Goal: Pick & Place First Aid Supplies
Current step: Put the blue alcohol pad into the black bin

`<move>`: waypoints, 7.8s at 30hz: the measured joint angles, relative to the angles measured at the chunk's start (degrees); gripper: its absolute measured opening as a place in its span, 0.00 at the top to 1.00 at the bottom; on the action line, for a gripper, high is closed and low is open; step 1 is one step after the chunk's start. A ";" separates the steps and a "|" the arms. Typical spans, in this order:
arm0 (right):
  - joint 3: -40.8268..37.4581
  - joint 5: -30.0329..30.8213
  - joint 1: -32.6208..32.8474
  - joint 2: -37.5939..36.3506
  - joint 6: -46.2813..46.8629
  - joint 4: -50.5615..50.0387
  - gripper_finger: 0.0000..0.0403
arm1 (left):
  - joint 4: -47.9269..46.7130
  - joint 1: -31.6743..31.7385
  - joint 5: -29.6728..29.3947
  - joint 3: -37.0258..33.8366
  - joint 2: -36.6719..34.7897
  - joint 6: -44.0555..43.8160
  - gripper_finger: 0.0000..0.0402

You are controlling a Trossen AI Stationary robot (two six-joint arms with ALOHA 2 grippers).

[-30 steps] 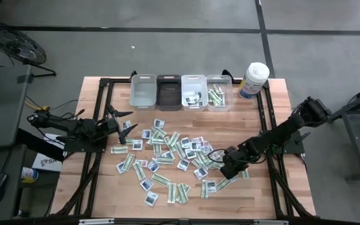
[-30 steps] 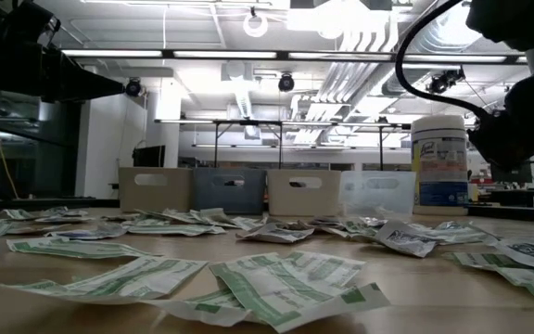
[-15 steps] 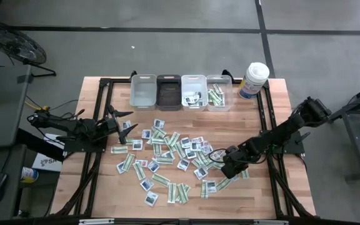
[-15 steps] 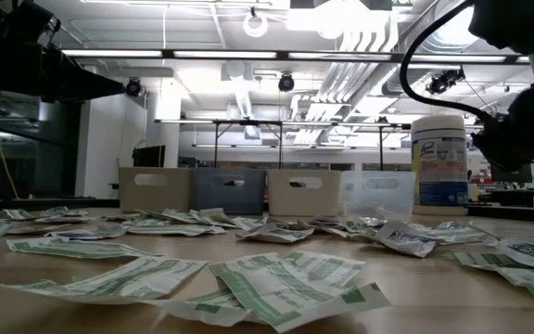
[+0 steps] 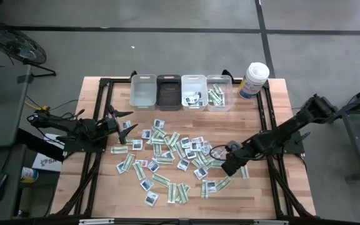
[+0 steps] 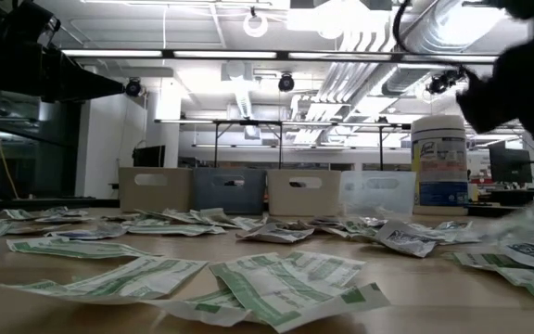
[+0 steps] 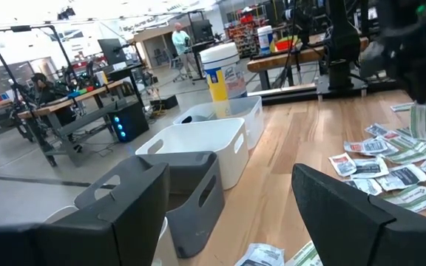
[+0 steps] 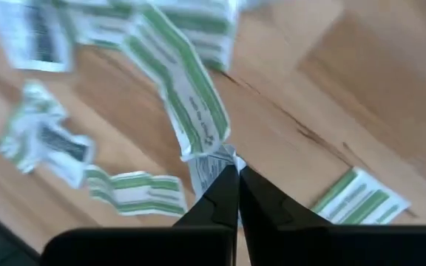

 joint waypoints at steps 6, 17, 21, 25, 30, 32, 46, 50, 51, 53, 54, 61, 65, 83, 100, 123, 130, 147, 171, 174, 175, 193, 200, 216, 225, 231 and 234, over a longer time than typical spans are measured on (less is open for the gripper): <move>4.44 12.45 -0.65 -5.42 -8.66 -6.67 1.00 | 0.01 0.00 -0.01 0.01 -0.01 0.00 0.30; 10.54 44.46 1.22 -7.91 -56.65 -3.01 1.00 | 0.01 -0.01 0.01 0.01 -0.01 0.00 0.30; 10.07 57.29 2.22 -7.91 -79.23 4.66 1.00 | 0.01 0.00 0.01 0.00 0.00 0.00 0.30; 8.14 69.39 2.60 -7.29 -107.69 13.70 1.00 | 0.01 -0.01 -0.01 0.00 0.00 0.00 0.30; 7.13 71.64 1.47 -5.56 -134.10 16.46 1.00 | 0.01 0.00 0.00 0.01 0.00 0.00 0.30; 7.11 71.19 1.46 -4.98 -138.30 16.58 1.00 | 0.01 0.00 0.01 0.01 0.00 0.00 0.30; -3.90 56.40 7.06 -5.00 -151.21 54.63 1.00 | 0.00 0.00 -0.01 0.01 0.00 0.00 0.30; -5.35 56.24 7.30 -4.98 -151.31 64.25 1.00 | 0.01 -0.01 -0.01 0.01 0.01 0.00 0.30; -5.37 56.23 7.28 -5.09 -151.31 65.17 1.00 | 0.01 0.01 0.00 0.01 0.00 0.00 0.30; -5.37 55.88 7.28 -5.38 -151.32 66.52 1.00 | 0.01 0.00 -0.01 0.01 0.00 0.00 0.30; -5.37 55.33 7.28 -5.41 -151.31 67.34 1.00 | 0.01 -0.01 -0.01 -0.01 0.01 0.00 0.30; -5.58 52.33 7.28 -5.41 -151.29 69.64 1.00 | 0.01 0.01 0.00 0.01 0.01 0.00 0.30; -6.84 51.09 6.78 -5.56 -150.94 71.75 1.00 | 0.01 0.00 0.00 0.01 0.00 0.00 0.30; -12.65 48.27 4.33 -12.68 -151.09 72.78 1.00 | 0.01 0.01 -0.01 0.01 0.01 0.00 0.30; -12.76 44.26 -2.80 -13.04 -151.29 72.32 1.00 | 0.01 0.00 0.01 0.00 0.00 0.00 0.30; -3.06 45.86 -9.44 -9.17 -152.80 65.01 1.00 | 10.83 0.01 -15.20 -0.01 -0.01 -11.49 0.30; 1.28 43.57 -9.46 -3.48 -152.35 65.00 1.00 | 10.72 0.01 -10.12 -0.01 0.01 -17.15 0.30; 9.92 20.15 -18.21 4.22 -152.77 66.75 1.00 | 17.24 0.03 2.86 -0.01 3.70 -36.42 0.30; 22.34 7.24 -21.88 15.07 -160.36 67.70 1.00 | 41.97 9.22 21.82 10.29 42.50 -65.85 0.43; 22.45 7.29 -21.88 15.07 -161.20 68.04 1.00 | 42.29 13.86 30.99 15.41 47.51 -64.58 0.46; 22.45 7.45 -21.88 15.07 -161.81 68.04 1.00 | 42.90 15.12 34.11 17.08 48.90 -64.04 0.46; 22.45 6.96 -21.33 14.17 -167.92 71.00 1.00 | 42.04 21.41 48.85 24.43 52.16 -64.60 0.46; 22.45 5.13 -22.20 14.17 -167.94 71.00 1.00 | 42.84 21.40 49.92 24.45 53.44 -66.79 0.46; 22.43 3.99 -23.67 14.15 -165.31 68.13 1.00 | 56.09 21.40 50.50 25.05 61.60 -69.42 0.48; 22.41 3.73 -24.88 14.13 -163.92 67.12 1.00 | 51.84 21.41 52.20 28.26 61.60 -67.57 0.63; 22.41 4.76 -25.51 14.13 -164.13 67.12 1.00 | 50.87 21.41 51.84 28.45 61.58 -67.49 0.66; 22.41 4.95 -25.53 14.14 -164.11 67.05 1.00 | 50.51 21.41 51.08 28.45 61.58 -67.48 0.66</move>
